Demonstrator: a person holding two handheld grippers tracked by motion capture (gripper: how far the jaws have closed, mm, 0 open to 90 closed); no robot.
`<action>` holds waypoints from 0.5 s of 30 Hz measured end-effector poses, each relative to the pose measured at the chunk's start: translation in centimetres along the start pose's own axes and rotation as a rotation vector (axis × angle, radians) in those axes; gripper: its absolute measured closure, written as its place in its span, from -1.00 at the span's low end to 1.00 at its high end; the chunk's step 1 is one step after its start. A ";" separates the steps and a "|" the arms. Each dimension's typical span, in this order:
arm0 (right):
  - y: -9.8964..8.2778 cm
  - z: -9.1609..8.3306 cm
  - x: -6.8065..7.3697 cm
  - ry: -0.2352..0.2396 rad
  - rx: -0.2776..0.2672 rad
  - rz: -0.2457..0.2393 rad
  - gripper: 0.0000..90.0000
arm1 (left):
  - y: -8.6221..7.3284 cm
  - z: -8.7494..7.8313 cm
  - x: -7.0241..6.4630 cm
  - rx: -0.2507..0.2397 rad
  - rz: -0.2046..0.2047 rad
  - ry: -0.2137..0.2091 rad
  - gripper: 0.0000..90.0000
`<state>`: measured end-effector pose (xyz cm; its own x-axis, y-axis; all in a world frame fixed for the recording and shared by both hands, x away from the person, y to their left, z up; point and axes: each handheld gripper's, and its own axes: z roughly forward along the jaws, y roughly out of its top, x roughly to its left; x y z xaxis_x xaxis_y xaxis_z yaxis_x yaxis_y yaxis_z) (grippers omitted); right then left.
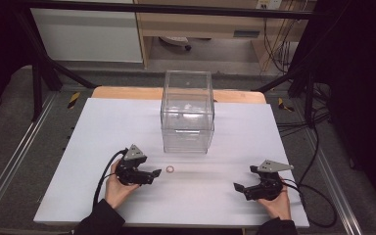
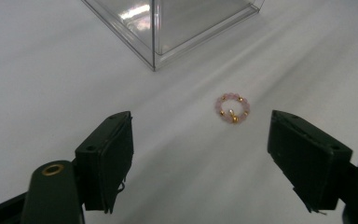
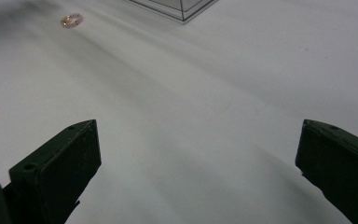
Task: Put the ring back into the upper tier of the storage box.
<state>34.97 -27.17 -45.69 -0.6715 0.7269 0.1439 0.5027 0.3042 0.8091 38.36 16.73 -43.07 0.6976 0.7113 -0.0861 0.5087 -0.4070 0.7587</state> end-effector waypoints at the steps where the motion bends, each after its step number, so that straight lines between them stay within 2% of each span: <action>1: 0.0 0.0 0.0 -0.001 0.001 0.003 -0.99 | 0.1 0.2 -0.1 0.000 -0.005 -0.001 -0.47; 8: 0.0 -0.1 0.0 -0.001 0.001 0.000 -0.99 | 0.9 1.7 -0.6 0.009 -0.018 -0.005 -0.30; 15: 0.0 0.0 0.0 -0.001 0.003 -0.001 -0.99 | 1.1 2.7 -0.9 0.035 -0.009 0.010 -0.08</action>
<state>34.96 -27.20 -45.66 -0.6714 0.7273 0.1422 0.5034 0.3068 0.8077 39.67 14.05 -43.91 0.6878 0.7208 -0.0862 0.5322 -0.4199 0.7352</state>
